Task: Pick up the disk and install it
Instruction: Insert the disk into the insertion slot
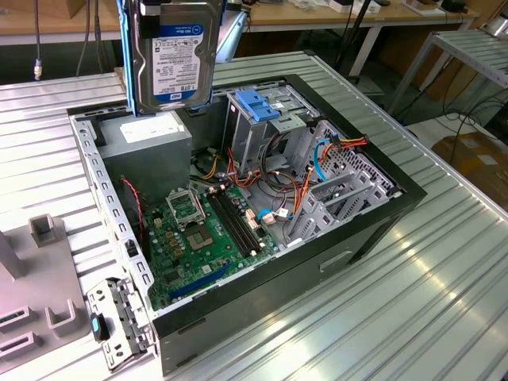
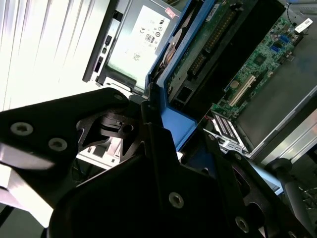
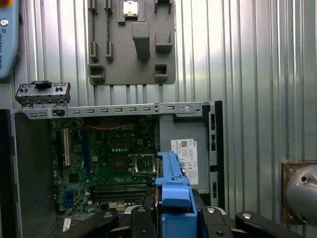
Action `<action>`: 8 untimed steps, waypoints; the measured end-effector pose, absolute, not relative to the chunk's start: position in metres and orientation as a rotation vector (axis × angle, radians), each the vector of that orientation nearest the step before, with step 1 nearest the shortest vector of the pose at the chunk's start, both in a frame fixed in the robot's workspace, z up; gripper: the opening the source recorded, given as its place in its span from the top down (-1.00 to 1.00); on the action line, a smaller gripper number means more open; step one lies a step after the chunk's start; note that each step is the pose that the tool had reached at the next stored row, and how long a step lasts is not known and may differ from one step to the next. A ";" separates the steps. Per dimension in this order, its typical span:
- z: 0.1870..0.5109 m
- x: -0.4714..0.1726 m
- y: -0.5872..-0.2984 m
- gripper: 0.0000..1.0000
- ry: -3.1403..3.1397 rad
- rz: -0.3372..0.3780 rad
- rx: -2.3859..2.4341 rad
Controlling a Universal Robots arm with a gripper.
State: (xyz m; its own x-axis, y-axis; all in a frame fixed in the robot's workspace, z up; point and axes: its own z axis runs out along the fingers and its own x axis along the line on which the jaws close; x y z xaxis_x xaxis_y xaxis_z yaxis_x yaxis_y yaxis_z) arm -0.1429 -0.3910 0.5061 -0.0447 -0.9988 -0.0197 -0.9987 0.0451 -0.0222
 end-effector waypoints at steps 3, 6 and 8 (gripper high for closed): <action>0.506 -0.143 -0.392 0.25 2.249 -0.004 -2.151; 0.506 -0.143 -0.393 0.25 2.249 -0.004 -2.151; 0.506 -0.143 -0.393 0.25 2.249 -0.004 -2.151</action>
State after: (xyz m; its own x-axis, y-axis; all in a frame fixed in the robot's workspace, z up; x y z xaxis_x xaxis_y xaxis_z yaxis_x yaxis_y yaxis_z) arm -0.1429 -0.3933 0.5060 -0.0446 -0.9988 -0.0197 -0.9987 0.0451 -0.0222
